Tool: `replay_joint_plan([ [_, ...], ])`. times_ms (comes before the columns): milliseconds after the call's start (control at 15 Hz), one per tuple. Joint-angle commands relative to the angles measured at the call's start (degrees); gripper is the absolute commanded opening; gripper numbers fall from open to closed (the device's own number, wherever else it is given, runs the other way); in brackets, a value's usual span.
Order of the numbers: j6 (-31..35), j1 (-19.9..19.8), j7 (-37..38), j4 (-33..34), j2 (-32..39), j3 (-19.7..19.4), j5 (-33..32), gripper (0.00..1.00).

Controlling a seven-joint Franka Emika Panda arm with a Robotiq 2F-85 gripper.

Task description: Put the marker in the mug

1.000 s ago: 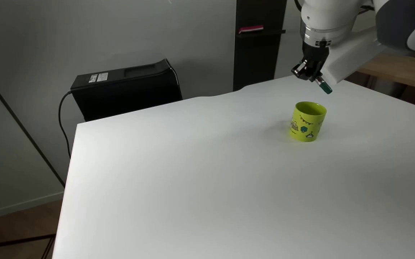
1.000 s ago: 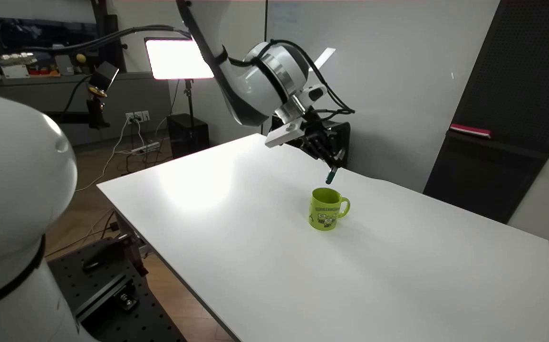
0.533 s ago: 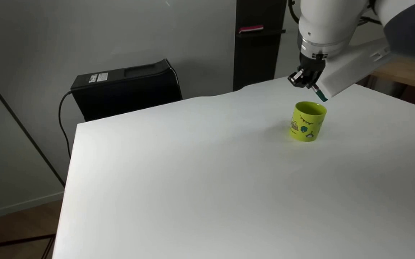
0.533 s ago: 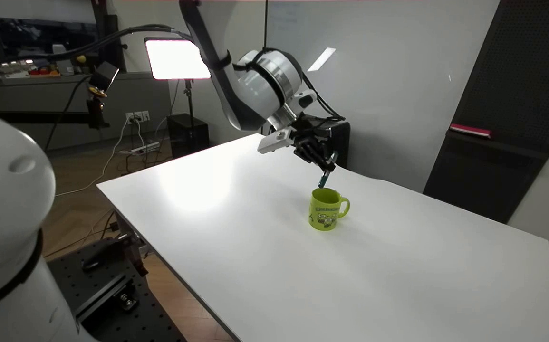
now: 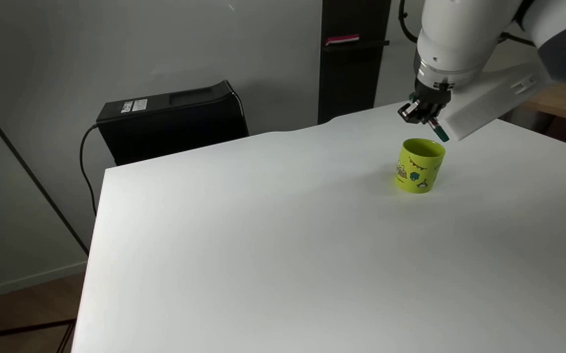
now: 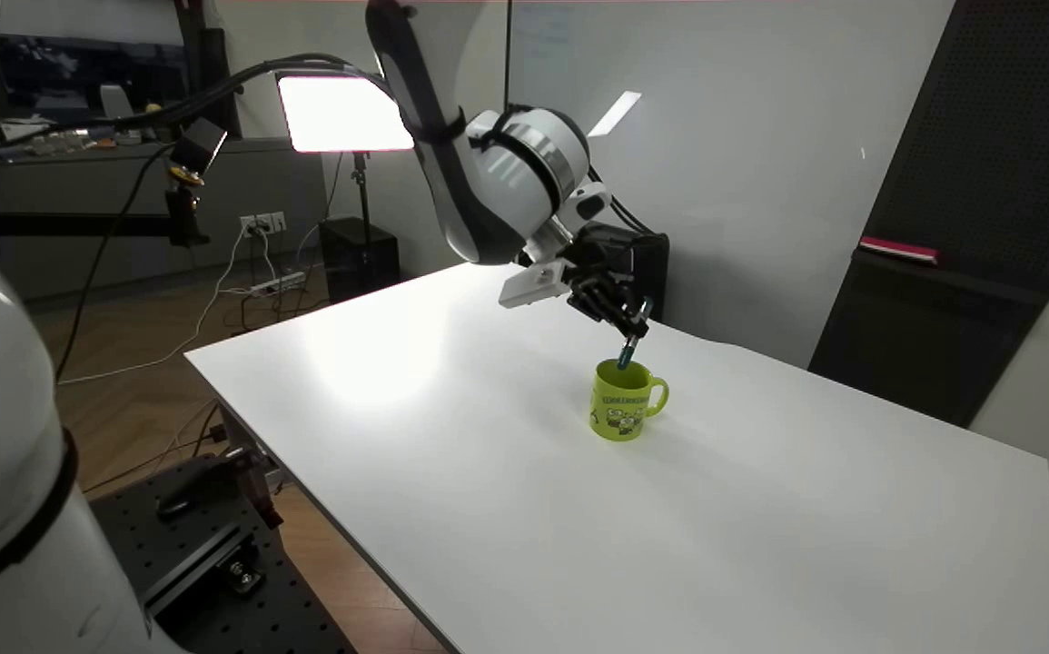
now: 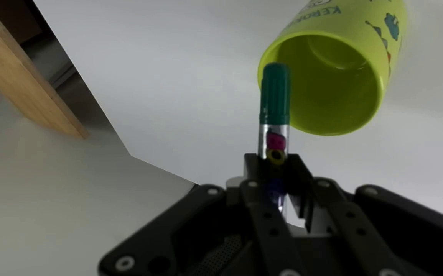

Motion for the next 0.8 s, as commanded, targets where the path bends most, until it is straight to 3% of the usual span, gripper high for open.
replay_joint_plan([
  [0, -1.1, -2.5, 5.6, -0.6, 0.1, 2.7, -5.4, 0.05],
  [267, -0.7, -4.4, 7.9, -0.4, 1.4, 4.7, -8.0, 0.05],
  [733, -0.2, -6.5, 7.2, 1.6, 4.7, 6.4, -7.2, 0.05],
])
